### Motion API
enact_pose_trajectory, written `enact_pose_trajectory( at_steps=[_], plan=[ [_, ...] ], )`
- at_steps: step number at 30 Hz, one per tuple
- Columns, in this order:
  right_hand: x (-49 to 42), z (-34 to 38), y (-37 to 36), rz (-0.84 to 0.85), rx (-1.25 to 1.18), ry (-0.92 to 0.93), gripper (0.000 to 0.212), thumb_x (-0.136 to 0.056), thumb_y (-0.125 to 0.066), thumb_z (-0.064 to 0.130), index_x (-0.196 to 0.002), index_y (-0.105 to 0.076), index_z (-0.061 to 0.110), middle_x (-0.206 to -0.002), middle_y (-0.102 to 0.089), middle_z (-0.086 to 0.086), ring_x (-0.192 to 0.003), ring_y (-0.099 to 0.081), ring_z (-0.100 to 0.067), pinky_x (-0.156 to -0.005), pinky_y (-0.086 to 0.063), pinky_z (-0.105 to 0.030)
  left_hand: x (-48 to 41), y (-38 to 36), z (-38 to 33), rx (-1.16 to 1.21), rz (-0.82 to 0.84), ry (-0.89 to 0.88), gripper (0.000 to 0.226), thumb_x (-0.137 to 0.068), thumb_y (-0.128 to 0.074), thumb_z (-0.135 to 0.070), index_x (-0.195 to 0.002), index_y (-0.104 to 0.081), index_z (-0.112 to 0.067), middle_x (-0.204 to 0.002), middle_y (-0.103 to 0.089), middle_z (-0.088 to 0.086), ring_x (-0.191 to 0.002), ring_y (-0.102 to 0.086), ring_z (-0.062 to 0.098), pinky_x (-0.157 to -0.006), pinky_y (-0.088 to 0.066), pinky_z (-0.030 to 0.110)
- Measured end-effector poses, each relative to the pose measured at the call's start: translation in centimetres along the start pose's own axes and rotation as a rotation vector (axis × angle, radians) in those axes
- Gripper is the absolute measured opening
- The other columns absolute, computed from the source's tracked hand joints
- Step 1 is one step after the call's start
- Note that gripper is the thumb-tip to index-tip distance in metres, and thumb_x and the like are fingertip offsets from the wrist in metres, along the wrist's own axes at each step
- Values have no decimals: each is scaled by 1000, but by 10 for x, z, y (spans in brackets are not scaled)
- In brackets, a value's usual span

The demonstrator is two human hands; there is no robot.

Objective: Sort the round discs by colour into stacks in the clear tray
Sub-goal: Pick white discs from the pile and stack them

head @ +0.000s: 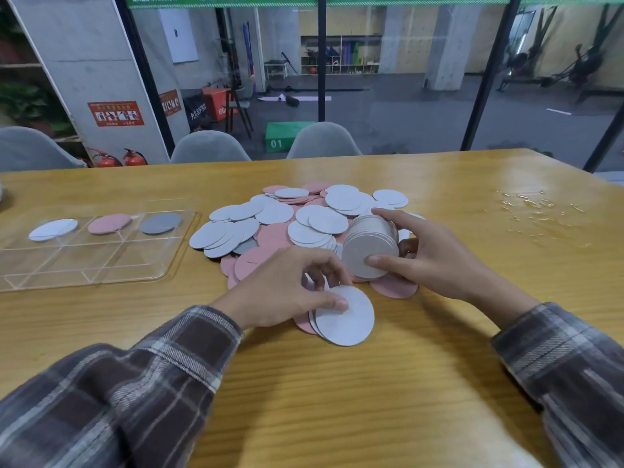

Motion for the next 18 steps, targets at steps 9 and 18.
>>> enact_pose_trajectory(
  at_steps=[9,18],
  plan=[
    [0,2,-1,51,-49,0,73,-83,-82,36,-148,-48,35,-123,-63,20,-81,-72,-15,-84,-59,-40,-4,23,5,123,-389,-10,15,-85,-85,-15,-88,-71,-17,-85,-73,-1,-78,-71,21,-74,-60,35],
    [-1,4,0,117,-158,-16,77,-79,-87,32,-147,-50,34,-129,-62,17,-88,-73,-16,-90,-59,-40,-5,22,5,9,-524,35,16,-86,-84,-20,-85,-68,-19,-83,-71,-11,-71,-69,7,-64,-52,15]
  ],
)
Point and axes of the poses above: each hand's wrist, its own x-axis away from the middle knuckle, its own y-axis out of the back of the hand, z = x × y, the point moved 7 cm from there along -x, towards the middle knuckle
